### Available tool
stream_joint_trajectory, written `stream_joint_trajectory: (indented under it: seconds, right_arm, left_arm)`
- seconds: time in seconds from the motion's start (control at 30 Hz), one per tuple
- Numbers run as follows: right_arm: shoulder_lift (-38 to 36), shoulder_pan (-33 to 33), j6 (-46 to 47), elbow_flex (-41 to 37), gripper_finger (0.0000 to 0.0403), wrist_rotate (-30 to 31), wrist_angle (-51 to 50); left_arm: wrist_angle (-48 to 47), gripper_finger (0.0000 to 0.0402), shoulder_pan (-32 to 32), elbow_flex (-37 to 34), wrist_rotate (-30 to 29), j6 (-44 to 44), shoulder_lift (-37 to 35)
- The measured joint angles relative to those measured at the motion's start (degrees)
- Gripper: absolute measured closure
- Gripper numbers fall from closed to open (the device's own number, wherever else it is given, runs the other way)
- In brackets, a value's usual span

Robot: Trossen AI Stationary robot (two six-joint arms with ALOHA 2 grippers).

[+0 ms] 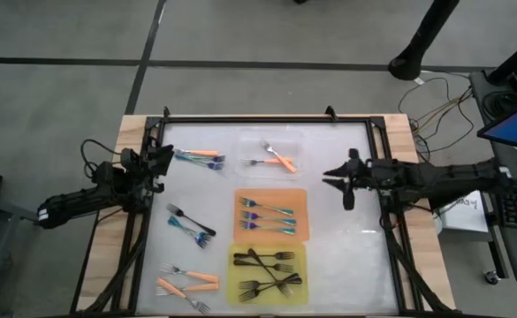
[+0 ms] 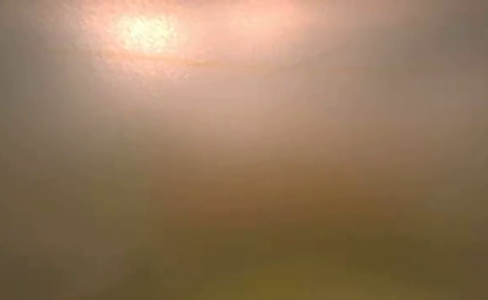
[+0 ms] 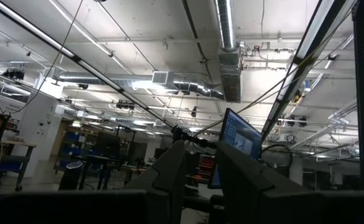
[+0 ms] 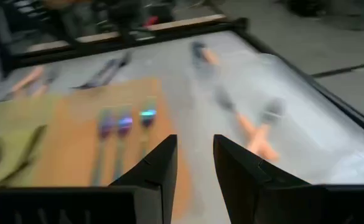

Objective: Sort silverware by color (type)
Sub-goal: Put the orange fork into the white bin

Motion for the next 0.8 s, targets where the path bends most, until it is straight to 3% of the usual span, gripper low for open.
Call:
stream_joint_trajectory:
  seconds: [0.37,0.8]
  right_arm:
    - [-14.0,-12.0,0.1,-14.5,0.0312,2.9,2.7]
    - [-19.8,-18.7,-3.5,-20.5,0.031,1.4,8.5]
  left_arm:
    - [0.0,0.0327,0.0,0.0,0.0,0.0,0.0]
    - [0.0,0.0327,0.0,0.0,0.0,0.0,0.0]
